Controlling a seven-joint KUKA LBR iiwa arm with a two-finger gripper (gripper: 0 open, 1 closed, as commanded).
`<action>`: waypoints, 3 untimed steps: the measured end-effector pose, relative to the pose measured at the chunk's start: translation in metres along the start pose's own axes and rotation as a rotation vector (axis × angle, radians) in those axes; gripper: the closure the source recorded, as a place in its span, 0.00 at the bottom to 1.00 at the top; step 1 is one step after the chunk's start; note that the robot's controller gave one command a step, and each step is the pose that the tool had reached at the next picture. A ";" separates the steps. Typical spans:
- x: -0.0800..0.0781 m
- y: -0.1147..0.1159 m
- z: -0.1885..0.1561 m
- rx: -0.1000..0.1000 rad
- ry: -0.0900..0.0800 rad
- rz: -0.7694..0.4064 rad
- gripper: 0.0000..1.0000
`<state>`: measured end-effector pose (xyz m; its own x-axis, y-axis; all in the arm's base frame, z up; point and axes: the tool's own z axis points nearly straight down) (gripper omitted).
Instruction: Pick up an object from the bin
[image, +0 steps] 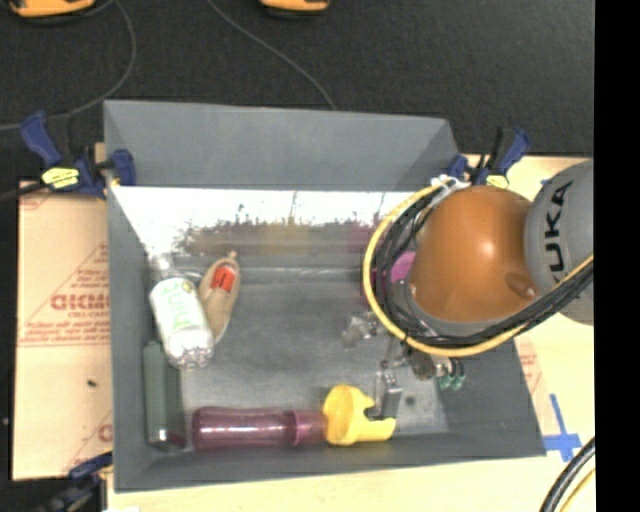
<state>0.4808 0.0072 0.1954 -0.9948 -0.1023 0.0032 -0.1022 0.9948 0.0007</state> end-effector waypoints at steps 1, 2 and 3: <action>0.005 -0.013 0.028 0.000 -0.005 0.021 0.00; -0.010 -0.004 0.083 0.004 -0.009 -0.175 0.00; -0.011 -0.001 0.124 0.000 -0.008 -0.023 1.00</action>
Offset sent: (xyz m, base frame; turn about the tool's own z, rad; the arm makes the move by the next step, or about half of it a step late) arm 0.0123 0.0035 -0.1146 -0.2621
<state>0.4910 0.0068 0.0714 -0.9921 -0.1255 -0.0050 -0.1255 0.9921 0.0010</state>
